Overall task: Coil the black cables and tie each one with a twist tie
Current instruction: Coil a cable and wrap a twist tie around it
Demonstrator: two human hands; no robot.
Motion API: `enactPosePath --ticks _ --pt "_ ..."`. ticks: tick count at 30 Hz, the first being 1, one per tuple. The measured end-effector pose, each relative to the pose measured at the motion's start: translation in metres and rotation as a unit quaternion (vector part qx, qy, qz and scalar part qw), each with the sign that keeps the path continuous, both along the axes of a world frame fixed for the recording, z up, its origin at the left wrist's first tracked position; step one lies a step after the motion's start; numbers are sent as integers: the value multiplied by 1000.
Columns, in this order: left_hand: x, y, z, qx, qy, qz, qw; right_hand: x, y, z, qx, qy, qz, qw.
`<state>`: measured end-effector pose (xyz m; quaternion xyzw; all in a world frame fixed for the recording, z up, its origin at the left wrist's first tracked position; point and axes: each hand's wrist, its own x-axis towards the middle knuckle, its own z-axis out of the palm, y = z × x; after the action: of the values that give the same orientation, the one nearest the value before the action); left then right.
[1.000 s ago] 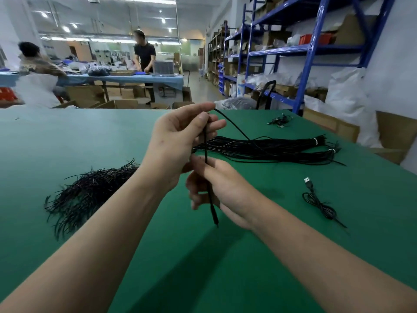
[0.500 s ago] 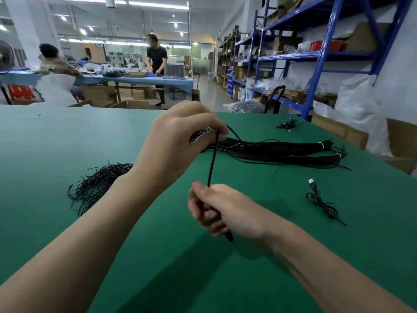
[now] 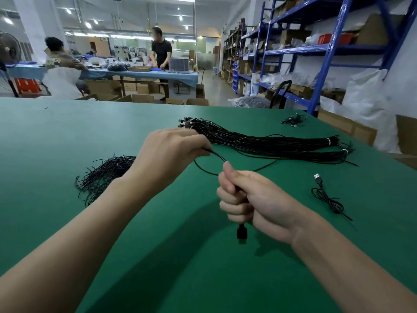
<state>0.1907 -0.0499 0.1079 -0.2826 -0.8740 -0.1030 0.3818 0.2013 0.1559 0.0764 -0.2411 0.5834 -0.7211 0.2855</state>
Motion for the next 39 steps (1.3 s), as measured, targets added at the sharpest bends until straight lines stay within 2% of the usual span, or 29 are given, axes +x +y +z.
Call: enactPosePath --ticks 3,7,9,13,16,18,20,22,23,26,28,31,33,37,39 --pt "3 13 -24 13 -86 -6 996 -1 -1 12 -73 13 -21 997" --pt "11 38 -52 107 -207 -55 971 -9 -7 25 -168 -5 -79 983" --pt "13 43 -59 124 -226 -66 964 -15 -7 23 -168 4 -145 975" --pt "24 40 -61 129 -212 -56 967 -27 -4 3 -91 96 -304 943" --pt "34 38 -61 122 -201 -56 970 -29 -3 -11 -3 210 -363 908" --pt "39 37 -60 140 -179 -56 972 -27 -2 -17 68 307 -356 880" --pt "41 36 -57 163 -145 -56 974 -21 -2 -22 143 389 -308 856" --pt "41 31 -52 196 -118 -56 972 -16 -2 -26 204 411 -229 859" --pt "40 29 -51 221 -117 -58 966 -15 -1 -27 216 386 -189 877" --pt "38 24 -55 325 -166 -91 926 -10 0 -27 168 225 -70 957" --pt "36 23 -58 377 -201 -122 896 -5 -3 -27 114 133 -3 984" --pt "28 21 -62 438 -243 -147 853 -1 -1 -28 30 39 100 994" --pt "23 20 -64 456 -254 -153 839 0 2 -28 -24 7 136 990" --pt "21 28 -81 456 -283 -152 830 5 -1 -31 -114 -22 102 988" --pt "22 33 -94 423 -296 -122 848 4 -6 -32 -164 -27 31 986"
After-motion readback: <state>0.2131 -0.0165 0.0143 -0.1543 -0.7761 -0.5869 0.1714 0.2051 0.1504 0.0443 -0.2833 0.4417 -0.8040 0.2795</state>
